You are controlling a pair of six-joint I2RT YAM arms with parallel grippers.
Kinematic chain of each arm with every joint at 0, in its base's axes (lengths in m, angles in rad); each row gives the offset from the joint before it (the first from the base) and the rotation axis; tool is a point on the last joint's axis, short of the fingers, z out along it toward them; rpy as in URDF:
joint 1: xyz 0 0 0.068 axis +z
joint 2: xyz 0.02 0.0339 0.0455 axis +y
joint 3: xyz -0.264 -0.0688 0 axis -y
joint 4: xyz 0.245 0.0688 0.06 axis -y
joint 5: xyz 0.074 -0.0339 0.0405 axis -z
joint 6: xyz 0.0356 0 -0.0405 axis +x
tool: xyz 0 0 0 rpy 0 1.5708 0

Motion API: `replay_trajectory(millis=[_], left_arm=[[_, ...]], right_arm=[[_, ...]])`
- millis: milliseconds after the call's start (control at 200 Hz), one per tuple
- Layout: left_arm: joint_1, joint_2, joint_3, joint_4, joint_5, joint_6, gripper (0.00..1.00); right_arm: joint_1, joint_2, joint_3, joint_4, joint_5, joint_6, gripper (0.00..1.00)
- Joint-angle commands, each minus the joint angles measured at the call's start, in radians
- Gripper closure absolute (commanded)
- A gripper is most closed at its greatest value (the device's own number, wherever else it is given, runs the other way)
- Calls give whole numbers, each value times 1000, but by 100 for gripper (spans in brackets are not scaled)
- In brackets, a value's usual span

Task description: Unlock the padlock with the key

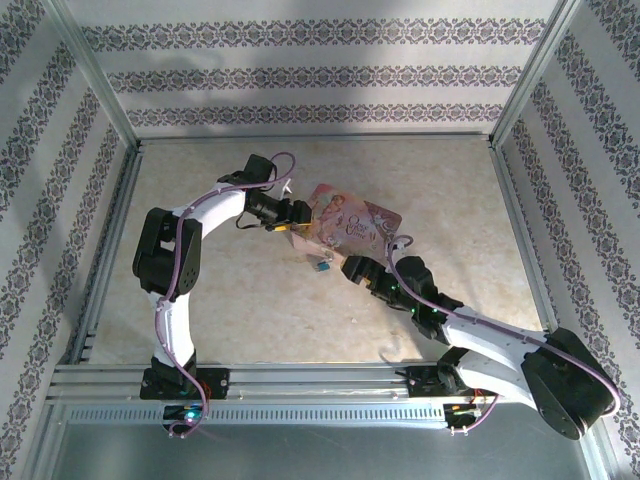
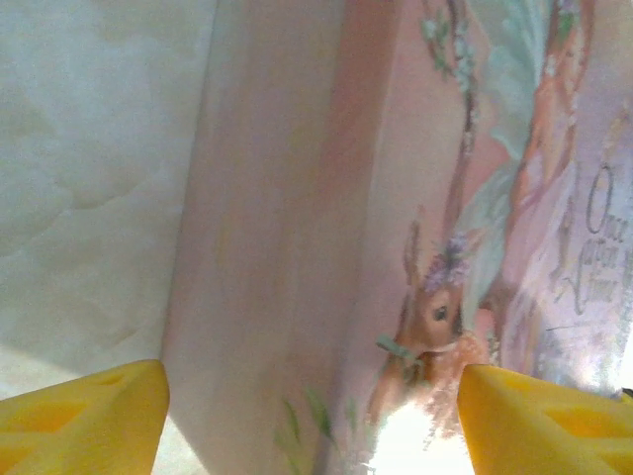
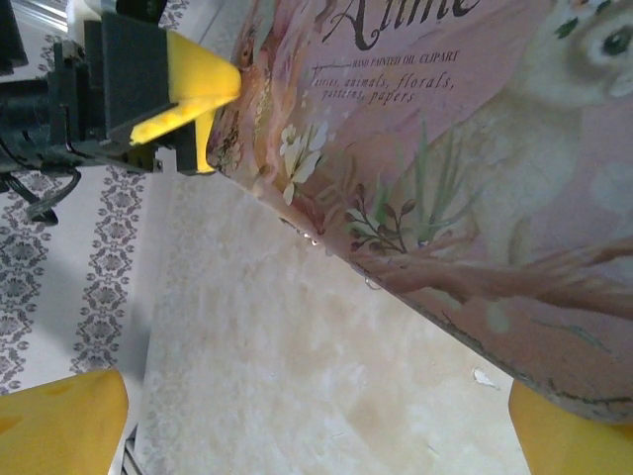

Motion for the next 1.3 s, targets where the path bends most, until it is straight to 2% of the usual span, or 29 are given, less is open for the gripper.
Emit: replay_trajectory(millis=[0,245,470,700,909,1294], left_arm=[[-11,-17,-49,-15,-42,2,25],[-12,-94,-193,62,-53,-55,28],[-23,-189,-335,140,-41,-111,29],[-41,-252,-433,201,-39,-166,29],[-53,-316,-527,279,-44,-228,29],[-54,-357,-575,327,-61,-268,29]], right_arm=[[-42,-11,30,2,-14,-64,2],[-183,-9,36,-21,-102,-193,2],[-285,57,80,64,-243,-305,2],[-306,190,177,148,-333,-335,2],[-317,300,217,241,-358,-327,3],[-311,215,103,230,-429,-370,16]])
